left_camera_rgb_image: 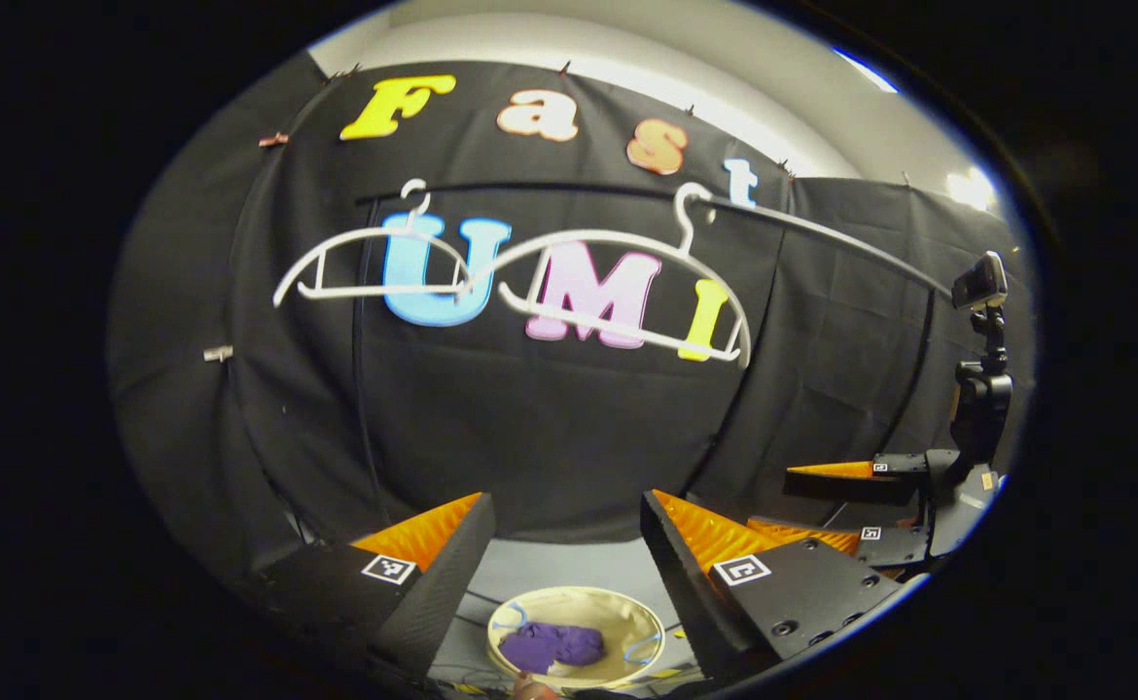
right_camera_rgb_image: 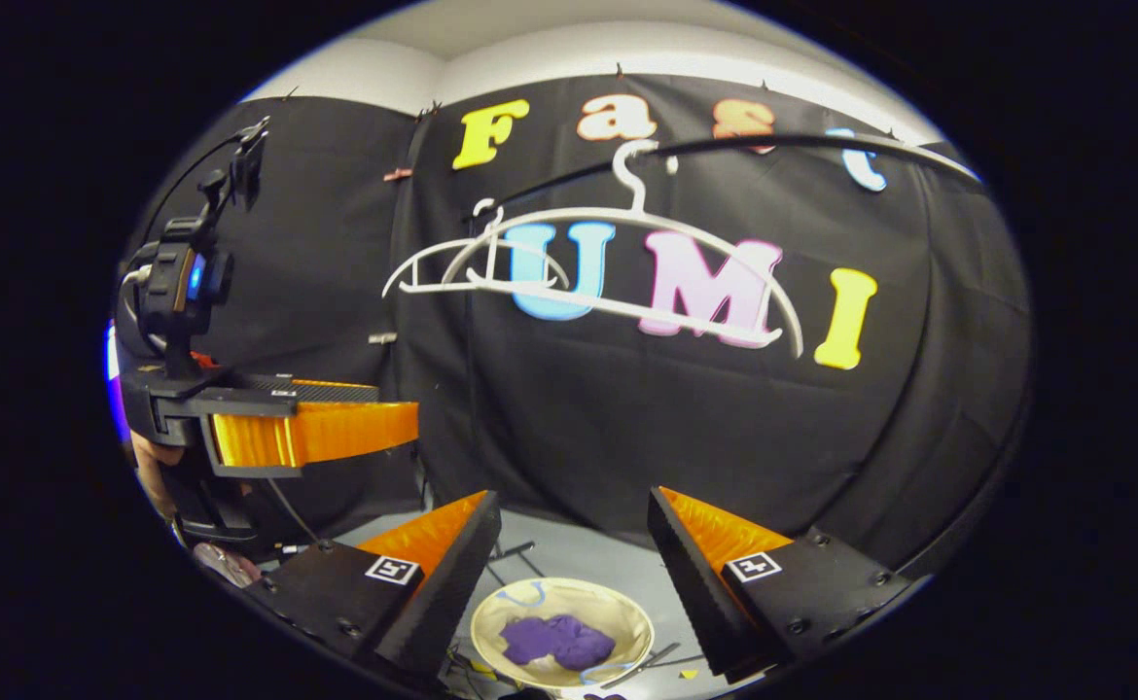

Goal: Grasp the clothes on the hanger with both hands and then place them into the laundry hamper below.

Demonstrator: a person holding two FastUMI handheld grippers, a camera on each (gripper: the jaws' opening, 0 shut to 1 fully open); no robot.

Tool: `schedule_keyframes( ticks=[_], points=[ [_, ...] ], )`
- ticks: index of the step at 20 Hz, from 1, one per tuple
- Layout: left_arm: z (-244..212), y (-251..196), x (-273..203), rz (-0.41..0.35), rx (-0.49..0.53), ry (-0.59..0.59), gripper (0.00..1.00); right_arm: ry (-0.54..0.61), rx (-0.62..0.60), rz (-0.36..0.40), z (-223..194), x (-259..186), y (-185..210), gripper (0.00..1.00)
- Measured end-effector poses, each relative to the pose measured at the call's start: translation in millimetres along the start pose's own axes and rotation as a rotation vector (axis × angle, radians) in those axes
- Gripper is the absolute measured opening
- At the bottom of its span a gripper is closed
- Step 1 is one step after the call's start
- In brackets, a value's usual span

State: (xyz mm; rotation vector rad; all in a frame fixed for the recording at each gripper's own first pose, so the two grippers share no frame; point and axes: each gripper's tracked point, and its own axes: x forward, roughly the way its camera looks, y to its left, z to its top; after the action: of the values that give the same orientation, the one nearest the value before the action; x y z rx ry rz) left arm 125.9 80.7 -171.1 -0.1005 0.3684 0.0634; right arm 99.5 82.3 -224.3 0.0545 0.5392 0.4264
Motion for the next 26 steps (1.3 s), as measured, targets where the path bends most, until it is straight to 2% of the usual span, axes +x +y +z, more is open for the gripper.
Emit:
schedule_keyframes(
  ticks=[2,3,5,6,8,9,10,11,12,15,18,19,20,26],
  points=[
    [21,-2,-20,-0.009,0.018,-0.071,0.92,-0.097,0.009,-0.054,35,-18,-4,0.98],
    [33,-4,-32,-0.011,0.033,-0.112,0.95,-0.146,0.011,-0.083,50,-28,-6,0.98],
    [55,-7,-57,-0.008,0.072,-0.194,0.92,-0.236,0.000,-0.132,77,-44,-6,0.96],
    [63,-7,-68,-0.003,0.089,-0.231,0.92,-0.269,-0.008,-0.153,85,-52,-5,1.00],
    [72,-8,-90,0.006,0.115,-0.288,0.92,-0.324,-0.012,-0.177,97,-71,4,0.98],
    [76,-9,-100,0.009,0.127,-0.307,0.98,-0.348,-0.009,-0.182,101,-79,10,1.00],
    [78,-10,-109,0.007,0.138,-0.326,0.92,-0.364,-0.009,-0.185,104,-88,16,0.96],
    [81,-11,-118,0.001,0.143,-0.345,0.95,-0.381,-0.017,-0.188,105,-95,22,1.00],
    [83,-10,-127,-0.007,0.144,-0.364,0.92,-0.407,-0.029,-0.201,110,-106,24,0.96],
    [82,-15,-144,-0.039,0.125,-0.378,0.92,-0.493,-0.067,-0.245,126,-135,31,0.98],
    [87,-19,-165,-0.036,0.133,-0.414,0.95,-0.514,-0.099,-0.282,127,-151,31,0.97],
    [89,-22,-170,-0.037,0.140,-0.426,0.92,-0.512,-0.109,-0.287,127,-152,32,0.95],
    [90,-26,-173,-0.038,0.146,-0.440,0.95,-0.505,-0.111,-0.285,127,-152,33,0.95],
    [92,-38,-173,-0.038,0.142,-0.452,0.95,-0.493,-0.078,-0.267,122,-159,26,0.97]
  ],
)
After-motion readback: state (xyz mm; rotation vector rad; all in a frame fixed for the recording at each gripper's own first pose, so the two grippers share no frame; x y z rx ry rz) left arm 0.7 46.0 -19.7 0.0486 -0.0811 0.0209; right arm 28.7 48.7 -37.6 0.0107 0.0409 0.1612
